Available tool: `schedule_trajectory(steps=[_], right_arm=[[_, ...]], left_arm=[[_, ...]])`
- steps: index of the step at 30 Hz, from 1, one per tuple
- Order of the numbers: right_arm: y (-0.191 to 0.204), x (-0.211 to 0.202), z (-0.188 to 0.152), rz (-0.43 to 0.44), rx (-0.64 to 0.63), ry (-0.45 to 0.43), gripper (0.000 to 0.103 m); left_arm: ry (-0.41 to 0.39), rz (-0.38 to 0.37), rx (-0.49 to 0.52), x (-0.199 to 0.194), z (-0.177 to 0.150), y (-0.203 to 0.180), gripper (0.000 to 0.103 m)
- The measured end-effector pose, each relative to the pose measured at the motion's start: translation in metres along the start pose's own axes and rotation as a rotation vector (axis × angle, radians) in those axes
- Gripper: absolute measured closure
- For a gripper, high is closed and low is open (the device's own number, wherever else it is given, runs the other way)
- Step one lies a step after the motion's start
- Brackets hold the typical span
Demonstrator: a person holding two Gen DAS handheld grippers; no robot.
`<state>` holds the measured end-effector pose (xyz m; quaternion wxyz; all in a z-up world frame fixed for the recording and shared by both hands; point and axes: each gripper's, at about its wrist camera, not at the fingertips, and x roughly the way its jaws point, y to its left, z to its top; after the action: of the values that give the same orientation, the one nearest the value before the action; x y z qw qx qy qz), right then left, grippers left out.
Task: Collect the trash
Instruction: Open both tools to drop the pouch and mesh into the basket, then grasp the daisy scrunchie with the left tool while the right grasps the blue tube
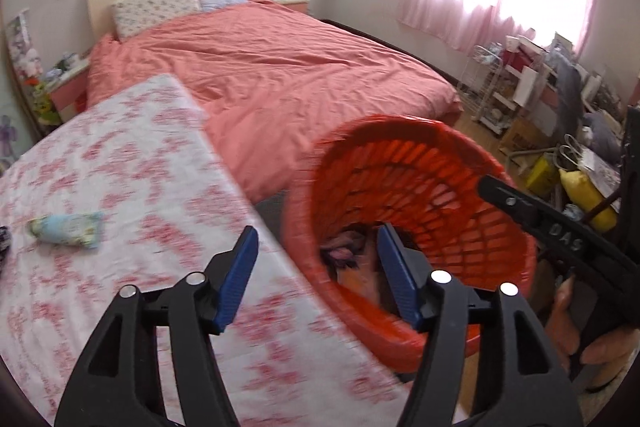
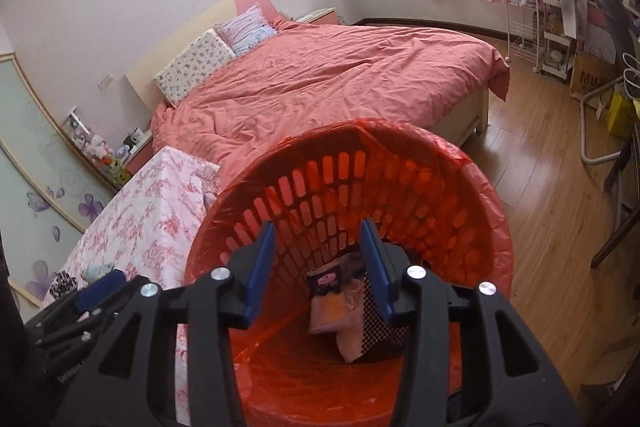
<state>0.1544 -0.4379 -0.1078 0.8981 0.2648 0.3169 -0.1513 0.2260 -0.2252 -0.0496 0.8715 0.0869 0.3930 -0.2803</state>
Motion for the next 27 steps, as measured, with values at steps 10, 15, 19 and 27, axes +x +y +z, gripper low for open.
schedule_trajectory(steps=[10,15,19,27], right_arm=[[0.095,0.006,-0.024,0.076,-0.188,0.056,0.056],[0.154,0.020,-0.045,0.119,-0.283,0.101,0.056],[0.195,0.034,-0.061,0.147,-0.344,0.133,0.052],[0.268,0.067,-0.082,0.190,-0.420,0.171,0.047]], left_arm=[[-0.024,0.247,-0.129,-0.042,-0.027,0.113,0.029],[-0.032,0.418,-0.257,-0.060,-0.039,0.194,0.023],[-0.038,0.529,-0.382,-0.069,-0.049,0.255,0.017],[-0.018,0.524,-0.463,-0.052,-0.047,0.312,0.015]])
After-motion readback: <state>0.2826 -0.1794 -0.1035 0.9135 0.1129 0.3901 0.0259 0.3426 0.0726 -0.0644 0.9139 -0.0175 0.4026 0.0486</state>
